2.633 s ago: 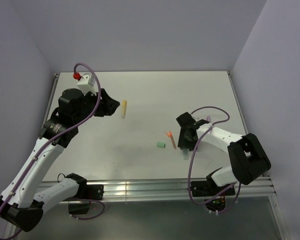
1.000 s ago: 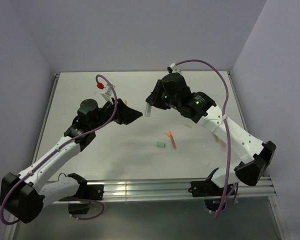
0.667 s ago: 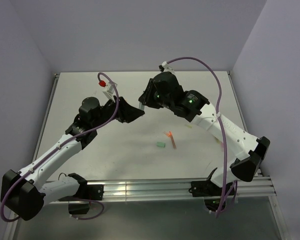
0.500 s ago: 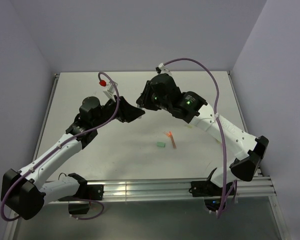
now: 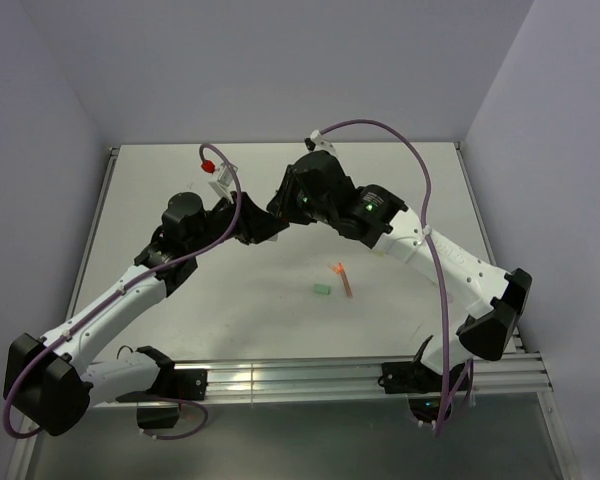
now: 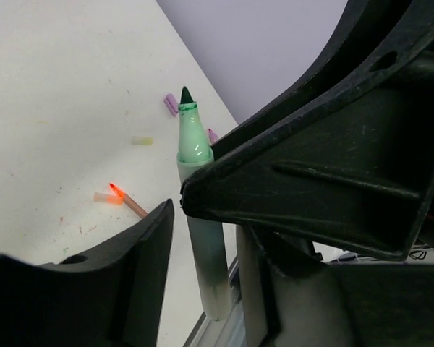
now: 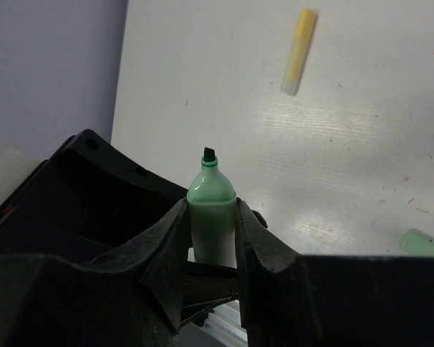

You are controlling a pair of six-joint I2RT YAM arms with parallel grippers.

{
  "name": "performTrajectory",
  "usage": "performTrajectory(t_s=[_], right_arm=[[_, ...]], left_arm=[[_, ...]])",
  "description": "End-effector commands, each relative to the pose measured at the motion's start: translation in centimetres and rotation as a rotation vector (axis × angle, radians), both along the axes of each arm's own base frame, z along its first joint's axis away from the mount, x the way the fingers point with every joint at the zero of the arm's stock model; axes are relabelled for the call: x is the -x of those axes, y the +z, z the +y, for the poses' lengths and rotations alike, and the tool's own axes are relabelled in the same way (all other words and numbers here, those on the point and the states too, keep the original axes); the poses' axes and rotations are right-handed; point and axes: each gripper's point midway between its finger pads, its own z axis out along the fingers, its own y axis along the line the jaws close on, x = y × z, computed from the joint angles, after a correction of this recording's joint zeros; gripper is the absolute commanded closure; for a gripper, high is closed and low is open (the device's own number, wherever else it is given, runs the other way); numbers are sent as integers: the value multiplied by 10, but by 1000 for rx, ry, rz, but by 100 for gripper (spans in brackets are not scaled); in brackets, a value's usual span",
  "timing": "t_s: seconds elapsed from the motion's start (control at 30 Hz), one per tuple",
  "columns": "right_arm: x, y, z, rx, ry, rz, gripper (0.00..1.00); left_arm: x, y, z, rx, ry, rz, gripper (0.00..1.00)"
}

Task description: Insert the pens into the pen caps

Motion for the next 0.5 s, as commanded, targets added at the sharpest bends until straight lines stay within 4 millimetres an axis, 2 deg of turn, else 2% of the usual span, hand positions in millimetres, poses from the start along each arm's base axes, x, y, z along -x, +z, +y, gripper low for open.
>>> performTrajectory(t_s=[0.0, 0.03, 0.13, 0.17, 0.23, 0.27, 0.33, 0.37, 0.4, 0.47], right_arm=[[-4, 19, 9, -46, -11, -42, 100], [-4, 21, 9, -52, -13, -45, 100], [-6, 20, 11, -48, -11, -47, 100], [-7, 20, 11, -46, -10, -48, 100], [-8, 22, 12, -42, -7, -55, 96], [-9, 22, 11, -35, -13, -58, 84], [-13, 29, 5, -6, -29, -86, 67], [-15, 32, 2, 9, -39, -95, 55], [-18, 42, -4, 20, -52, -125, 50], [-21, 48, -18, 56, -92, -150, 42]], left_arm=[[1, 33, -2, 50, -9, -81, 57], [1, 32, -2, 48, -8, -79, 60], [0, 29, -1, 41, 0, -71, 85], [0, 27, 0, 33, 4, -64, 100], [0, 24, 0, 22, 4, -61, 100], [-1, 22, 1, 12, 8, -52, 100], [-2, 20, 2, 0, 18, -53, 100], [-3, 21, 3, -5, 25, -52, 100], [-2, 18, 3, -15, 26, -41, 100], [-5, 14, 4, -27, 38, -32, 100]])
